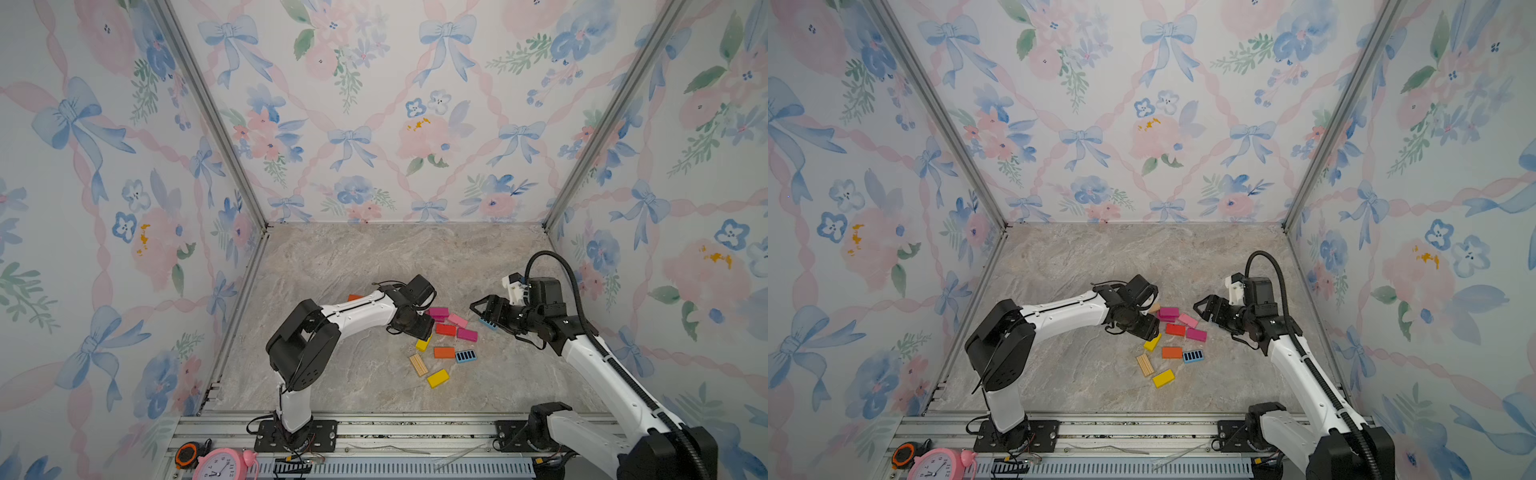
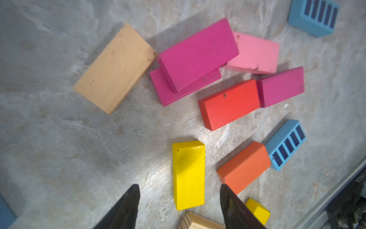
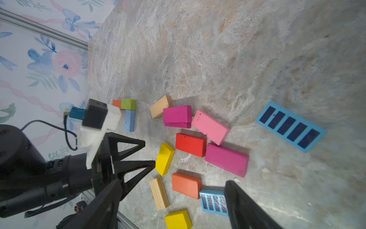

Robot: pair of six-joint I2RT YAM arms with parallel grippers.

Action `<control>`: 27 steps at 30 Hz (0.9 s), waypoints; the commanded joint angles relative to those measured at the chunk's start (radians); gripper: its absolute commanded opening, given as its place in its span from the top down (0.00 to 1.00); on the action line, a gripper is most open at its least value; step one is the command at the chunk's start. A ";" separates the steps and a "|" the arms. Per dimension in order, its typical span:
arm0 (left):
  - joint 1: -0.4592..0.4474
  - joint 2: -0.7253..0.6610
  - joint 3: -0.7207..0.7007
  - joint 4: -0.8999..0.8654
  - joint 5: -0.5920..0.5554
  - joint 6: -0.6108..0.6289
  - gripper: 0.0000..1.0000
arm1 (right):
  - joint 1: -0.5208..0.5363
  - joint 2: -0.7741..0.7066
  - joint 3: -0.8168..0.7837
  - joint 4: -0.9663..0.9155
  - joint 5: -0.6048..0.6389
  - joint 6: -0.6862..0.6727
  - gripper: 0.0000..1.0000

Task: Assemble the number 7 with building blocks
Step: Assemble the building block at the center of the board, then pick up the building block from the center of the board.

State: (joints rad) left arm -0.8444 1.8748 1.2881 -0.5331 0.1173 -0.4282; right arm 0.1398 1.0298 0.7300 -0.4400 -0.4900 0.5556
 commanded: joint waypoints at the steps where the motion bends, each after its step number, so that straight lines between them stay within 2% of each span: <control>1: -0.024 0.036 0.040 -0.069 -0.058 0.036 0.33 | -0.014 -0.019 -0.023 -0.035 -0.025 -0.014 0.16; 12: -0.086 0.123 0.078 -0.097 -0.113 0.031 0.33 | -0.016 -0.013 -0.048 0.007 -0.044 0.005 0.16; 15: -0.098 0.148 0.096 -0.127 -0.164 0.023 0.37 | -0.016 -0.016 -0.050 0.009 -0.046 0.004 0.16; 19: -0.114 0.190 0.128 -0.177 -0.236 0.013 0.51 | -0.017 -0.020 -0.058 0.011 -0.048 0.004 0.16; 22: -0.125 0.205 0.140 -0.186 -0.251 0.008 0.69 | -0.017 -0.022 -0.062 0.015 -0.047 0.008 0.16; 27: -0.127 0.175 0.121 -0.192 -0.257 -0.016 0.76 | -0.019 -0.021 -0.069 0.031 -0.051 0.018 0.16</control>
State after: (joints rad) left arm -0.9684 2.0357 1.4342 -0.6647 -0.1162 -0.4240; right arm 0.1314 1.0164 0.6781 -0.4263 -0.5247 0.5610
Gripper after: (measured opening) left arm 0.311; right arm 0.838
